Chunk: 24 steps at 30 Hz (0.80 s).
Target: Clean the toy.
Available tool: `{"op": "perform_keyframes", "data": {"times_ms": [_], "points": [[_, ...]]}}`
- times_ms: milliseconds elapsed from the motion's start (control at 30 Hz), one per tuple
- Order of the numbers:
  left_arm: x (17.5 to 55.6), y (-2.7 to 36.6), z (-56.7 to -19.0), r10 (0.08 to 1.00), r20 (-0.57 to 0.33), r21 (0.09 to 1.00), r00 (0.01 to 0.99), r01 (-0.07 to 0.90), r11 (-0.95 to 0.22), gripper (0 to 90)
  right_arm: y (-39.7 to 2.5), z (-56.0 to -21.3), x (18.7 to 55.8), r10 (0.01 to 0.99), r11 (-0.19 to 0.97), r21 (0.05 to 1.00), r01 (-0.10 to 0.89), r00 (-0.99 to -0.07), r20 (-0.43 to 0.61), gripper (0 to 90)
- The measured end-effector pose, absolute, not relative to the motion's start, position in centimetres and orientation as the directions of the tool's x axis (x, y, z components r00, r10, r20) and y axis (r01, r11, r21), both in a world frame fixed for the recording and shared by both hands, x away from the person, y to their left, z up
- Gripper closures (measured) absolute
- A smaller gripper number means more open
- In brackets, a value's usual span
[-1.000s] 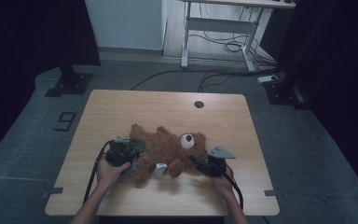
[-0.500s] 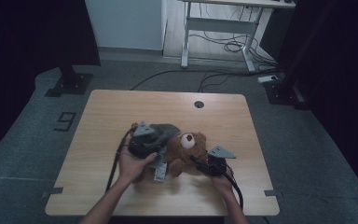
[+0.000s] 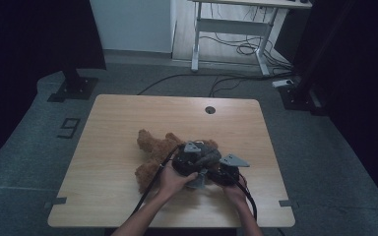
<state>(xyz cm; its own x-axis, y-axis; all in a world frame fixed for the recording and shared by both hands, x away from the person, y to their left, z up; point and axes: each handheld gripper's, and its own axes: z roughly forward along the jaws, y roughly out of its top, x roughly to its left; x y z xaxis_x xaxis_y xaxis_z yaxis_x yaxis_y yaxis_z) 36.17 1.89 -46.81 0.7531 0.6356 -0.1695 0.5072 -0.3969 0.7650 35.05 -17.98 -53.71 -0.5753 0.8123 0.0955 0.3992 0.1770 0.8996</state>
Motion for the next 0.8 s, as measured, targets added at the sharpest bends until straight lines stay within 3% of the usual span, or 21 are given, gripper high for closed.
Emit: {"op": "perform_keyframes", "data": {"times_ms": [133,333,800], "points": [[36.4,5.0,-46.7,0.675,-0.170,0.776,0.718,0.520,-0.357,76.2,-18.1,-53.7,35.1,0.813,0.165,0.898,0.407,-0.572,0.110,45.3],[36.9,9.3,-46.3,0.688,-0.266,0.790,0.675,0.562,-0.246,76.3,-18.0,-53.7,35.0,0.811,0.166,0.898,0.407,-0.575,0.110,45.3],[36.3,14.6,-45.5,0.773,-0.210,0.804,0.598,0.556,-0.211,75.4,-18.1,-53.8,35.0,0.808,0.165,0.898,0.408,-0.578,0.114,45.1]]}}
